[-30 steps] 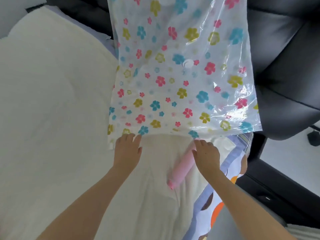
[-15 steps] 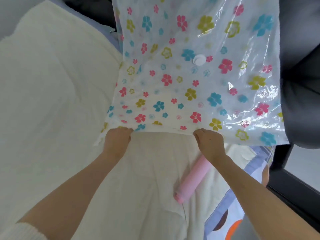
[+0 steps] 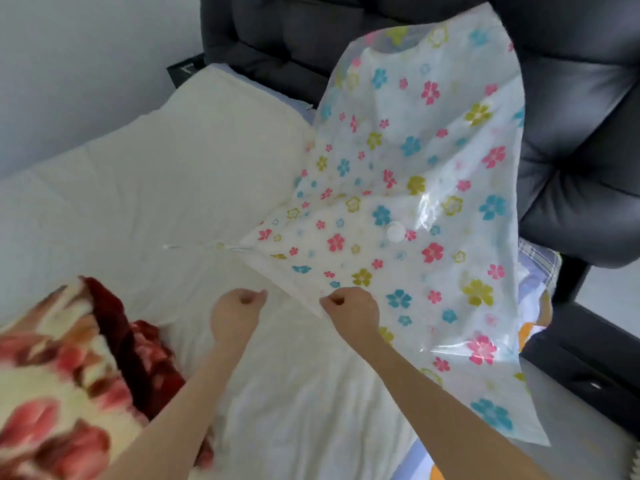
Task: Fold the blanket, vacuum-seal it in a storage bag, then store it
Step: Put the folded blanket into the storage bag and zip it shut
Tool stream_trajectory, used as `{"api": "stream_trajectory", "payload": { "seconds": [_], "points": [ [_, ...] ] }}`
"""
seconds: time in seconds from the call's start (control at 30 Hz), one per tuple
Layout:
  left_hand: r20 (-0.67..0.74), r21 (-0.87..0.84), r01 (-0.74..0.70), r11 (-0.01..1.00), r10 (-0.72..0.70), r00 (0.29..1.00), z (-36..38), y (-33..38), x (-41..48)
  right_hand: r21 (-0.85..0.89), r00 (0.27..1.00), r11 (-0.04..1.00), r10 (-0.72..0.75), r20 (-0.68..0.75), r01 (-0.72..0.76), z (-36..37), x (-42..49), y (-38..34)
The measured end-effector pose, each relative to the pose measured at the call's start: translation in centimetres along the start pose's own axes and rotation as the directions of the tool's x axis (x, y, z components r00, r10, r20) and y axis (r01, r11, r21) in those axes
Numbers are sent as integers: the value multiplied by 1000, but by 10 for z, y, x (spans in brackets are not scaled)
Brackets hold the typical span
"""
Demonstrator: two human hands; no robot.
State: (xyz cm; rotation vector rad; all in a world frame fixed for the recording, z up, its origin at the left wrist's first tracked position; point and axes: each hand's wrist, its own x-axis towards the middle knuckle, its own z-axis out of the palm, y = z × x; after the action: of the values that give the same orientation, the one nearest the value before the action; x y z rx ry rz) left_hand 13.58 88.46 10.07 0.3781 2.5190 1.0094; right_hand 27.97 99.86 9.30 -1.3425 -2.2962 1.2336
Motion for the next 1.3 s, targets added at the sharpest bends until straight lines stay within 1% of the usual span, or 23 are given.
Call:
{"api": "stream_trajectory", "payload": {
  "seconds": [0.03,0.07,0.13,0.23,0.33,0.4,0.47,0.53,0.6,0.63,0.7,0.73,0.8,0.87,0.93,1.03,1.1,1.13,1.17,1.2,1.23,1.27,1.3],
  "points": [
    [107,-162,85,983,-68,992,-4,-17,-19,79,998,995,54,25,-56,17,-19,-5],
    [183,-273,159,949,-111,977,-10,-32,-35,154,994,982,102,51,-109,32,-38,-10],
    [269,-354,249,902,-157,950,-18,-57,-58,238,979,951,176,106,-197,58,-68,-18],
    [369,-479,372,795,-202,907,-19,-82,-72,264,961,928,226,156,-262,86,-95,-22],
    [392,-578,410,706,-200,898,-17,-90,-79,255,950,918,274,146,-304,101,-108,-21],
    [370,-596,390,702,-191,909,-14,-93,-80,243,955,924,274,117,-295,107,-108,-19],
    [343,-589,343,732,-158,926,-14,-96,-80,241,958,927,270,97,-286,112,-103,-17],
    [261,-496,208,843,-84,962,-13,-101,-77,211,961,938,264,87,-276,117,-97,-15],
    [152,-243,-2,970,40,987,-14,-105,-70,151,967,955,249,50,-254,116,-90,-17],
    [111,-85,-70,994,79,991,-17,-106,-69,115,970,963,243,3,-242,112,-84,-18],
    [68,119,-61,991,53,996,-33,-111,-66,29,964,974,229,-132,-227,91,-67,-29],
    [65,173,-23,985,12,998,-43,-116,-65,-16,956,977,206,-210,-214,74,-56,-39],
    [87,206,65,976,-85,993,-60,-128,-62,-77,919,983,126,-374,-166,33,-35,-69],
    [125,208,155,966,-184,975,-77,-131,-59,-130,854,986,20,-519,-102,-14,-19,-113],
    [143,176,238,955,-264,954,-96,-124,-54,-177,764,983,-77,-640,-50,-60,-13,-161],
    [138,189,243,951,-271,953,-124,-102,-44,-183,571,980,-194,-798,77,-115,-15,-218],
    [136,151,250,956,-270,953,-135,-88,-35,-215,448,960,-275,-850,181,-131,-23,-238],
    [152,109,269,957,-284,947,-138,-81,-33,-240,407,945,-314,-858,223,-131,-28,-243],
    [172,105,271,957,-286,943,-141,-73,-33,-268,386,928,-353,-852,257,-127,-32,-245],
    [196,146,233,961,-259,946,-147,-64,-33,-300,388,909,-398,-832,288,-118,-36,-245],
    [205,250,144,957,-197,959,-157,-51,-37,-335,397,886,-446,-802,320,-108,-38,-242],
    [166,375,23,927,-92,982,-166,-38,-39,-368,406,863,-492,-770,346,-97,-39,-237],
    [44,486,-107,868,98,994,-178,-23,-42,-400,405,840,-531,-744,366,-88,-39,-232]
  ]
}}
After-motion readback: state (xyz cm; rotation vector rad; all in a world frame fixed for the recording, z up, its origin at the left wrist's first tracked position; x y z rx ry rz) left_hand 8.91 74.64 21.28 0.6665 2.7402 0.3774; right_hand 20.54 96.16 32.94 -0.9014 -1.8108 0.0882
